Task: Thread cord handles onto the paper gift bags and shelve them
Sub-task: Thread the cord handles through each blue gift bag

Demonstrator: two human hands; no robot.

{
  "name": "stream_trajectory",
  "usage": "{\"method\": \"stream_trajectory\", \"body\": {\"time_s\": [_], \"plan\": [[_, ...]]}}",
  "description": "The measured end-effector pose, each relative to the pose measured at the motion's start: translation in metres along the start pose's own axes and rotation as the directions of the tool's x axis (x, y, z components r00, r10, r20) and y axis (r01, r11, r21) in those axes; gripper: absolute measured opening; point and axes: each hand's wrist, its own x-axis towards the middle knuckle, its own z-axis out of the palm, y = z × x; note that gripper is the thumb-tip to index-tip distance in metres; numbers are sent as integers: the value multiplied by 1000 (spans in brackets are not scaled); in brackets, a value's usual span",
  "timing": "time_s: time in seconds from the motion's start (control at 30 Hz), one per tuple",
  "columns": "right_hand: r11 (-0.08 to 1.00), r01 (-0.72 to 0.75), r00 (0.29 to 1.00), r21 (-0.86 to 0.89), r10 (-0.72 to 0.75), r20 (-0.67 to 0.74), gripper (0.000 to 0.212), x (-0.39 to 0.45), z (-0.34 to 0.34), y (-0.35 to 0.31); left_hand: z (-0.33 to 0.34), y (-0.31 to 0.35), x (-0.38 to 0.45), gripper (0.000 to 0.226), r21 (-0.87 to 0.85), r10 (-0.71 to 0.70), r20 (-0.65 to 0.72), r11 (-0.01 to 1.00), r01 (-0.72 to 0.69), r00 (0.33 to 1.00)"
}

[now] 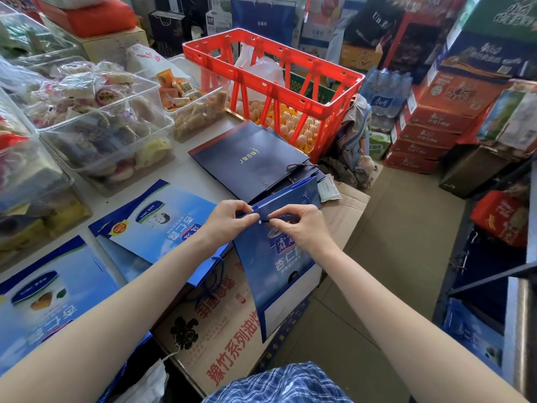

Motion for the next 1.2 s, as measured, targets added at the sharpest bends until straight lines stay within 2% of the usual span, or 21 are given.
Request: {"method": "stream_trajectory", "body": {"time_s": [0.2,0.3,0.43,0.63,0.87,1.03,1.13,1.2], "plan": [[998,26,1000,-57,-26,5,10,1,3,-4,-1,1,-1,17,-17,-23,12,1000,23,1000],[995,51,998,-90,-55,-40,10,-1,7,-3,1,3,-1,18,-13,-18,13,1000,19,1000],[922,195,977,-336,-214,-22,11,-1,18,2,3,1,0,21,1,-24,45,1000,24,999],[961,178,976,-211,-146,161,16,-3,10,6,-3,-5,-4,21,5,-75,111,997,75,991],[943,132,986,-305,-94,136,10,3,7,15,6,-3,-1,23,31,-84,171,996,80,982],[892,226,972,-391,-232,33,12,1,11,19,2,-5,0,23,8,-66,209,998,66,976],[854,300,954,-424,-275,122,14,6,8,19,-1,-7,-1,23,5,-23,258,1000,23,966],[867,281,959,-411,-233,164,16,6,5,16,0,-9,-2,18,44,4,283,999,-17,959]]}}
